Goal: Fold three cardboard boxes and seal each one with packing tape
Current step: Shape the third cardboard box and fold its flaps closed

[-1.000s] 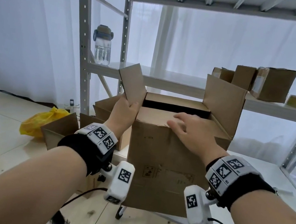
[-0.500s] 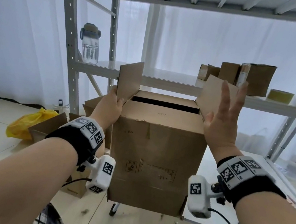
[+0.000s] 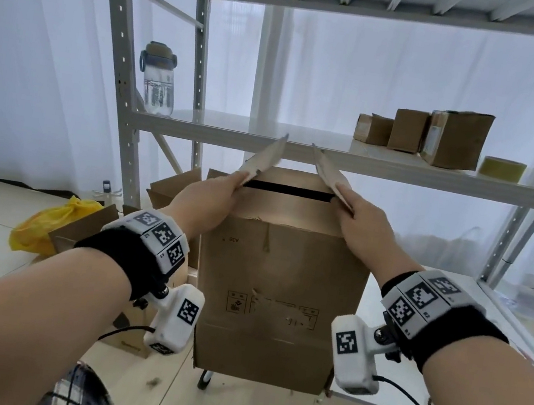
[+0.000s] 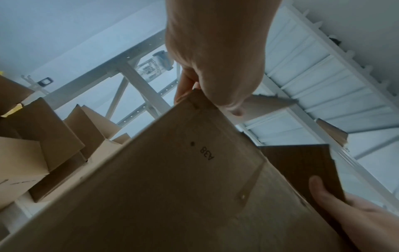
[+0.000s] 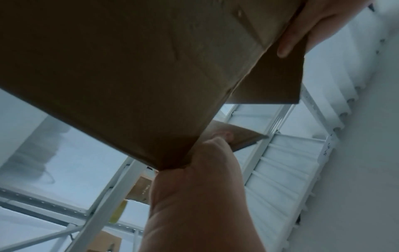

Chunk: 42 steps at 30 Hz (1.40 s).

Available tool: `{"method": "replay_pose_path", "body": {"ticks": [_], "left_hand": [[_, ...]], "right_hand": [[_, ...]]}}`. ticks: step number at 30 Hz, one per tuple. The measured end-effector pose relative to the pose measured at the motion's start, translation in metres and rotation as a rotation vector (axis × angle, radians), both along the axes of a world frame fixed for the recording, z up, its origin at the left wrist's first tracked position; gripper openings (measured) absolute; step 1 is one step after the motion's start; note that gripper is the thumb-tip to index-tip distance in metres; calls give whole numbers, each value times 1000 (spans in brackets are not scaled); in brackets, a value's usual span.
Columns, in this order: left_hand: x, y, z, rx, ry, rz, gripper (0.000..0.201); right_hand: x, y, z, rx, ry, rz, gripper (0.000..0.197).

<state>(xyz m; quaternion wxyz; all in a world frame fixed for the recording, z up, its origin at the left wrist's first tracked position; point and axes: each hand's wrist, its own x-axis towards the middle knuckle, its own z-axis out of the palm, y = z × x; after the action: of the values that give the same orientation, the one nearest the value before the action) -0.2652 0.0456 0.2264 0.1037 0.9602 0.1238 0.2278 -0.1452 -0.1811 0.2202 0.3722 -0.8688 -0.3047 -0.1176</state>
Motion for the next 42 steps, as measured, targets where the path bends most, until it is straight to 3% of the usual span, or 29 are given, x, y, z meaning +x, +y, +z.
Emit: {"method": "replay_pose_path", "body": {"ticks": [3,5,8,12,16,20,23,25,27,30,33,36,40,42], "left_hand": [[3,-9,2,242,206,-59,70],[5,-9,3,331,248,-84,83],[7,-3,0,289,215,-55,79],[5,-13,-14,117,170,-88,63],[-13,-2,-51,-388,-136,-108,67],[-31,2,-111,-800,118,-82,52],[-28,-1,-154,-1236,225,77,70],[-15,1,-181,-1417,263,215,80],[-3,-2,-197,-1538,295,316,86],[15,-6,-213,-1684,318,328,91],[30,-17,-225,-1879,221,314,80],[39,-17,-239,-1817,90,432,76],[34,-13,-240,-1829,-7,381,47],[36,-12,-243,-1826,-123,390,47]], "right_hand": [[-6,-3,3,-265,-21,54,74],[-8,-3,5,-456,-34,68,88],[-10,5,5,-647,-128,68,85],[-19,39,-4,-762,-255,120,73],[-15,47,-3,-717,-280,69,66],[-22,44,-27,-579,-478,-71,54],[-22,46,-53,-449,-575,-194,45],[-19,47,-69,-370,-603,-247,41],[-14,46,-78,-318,-638,-276,39],[-10,47,-82,-308,-654,-285,41],[-9,52,-84,-304,-652,-293,43],[-8,52,-85,-267,-672,-285,44],[-6,53,-83,-243,-666,-264,45],[-8,58,-84,-232,-662,-256,45]]}}
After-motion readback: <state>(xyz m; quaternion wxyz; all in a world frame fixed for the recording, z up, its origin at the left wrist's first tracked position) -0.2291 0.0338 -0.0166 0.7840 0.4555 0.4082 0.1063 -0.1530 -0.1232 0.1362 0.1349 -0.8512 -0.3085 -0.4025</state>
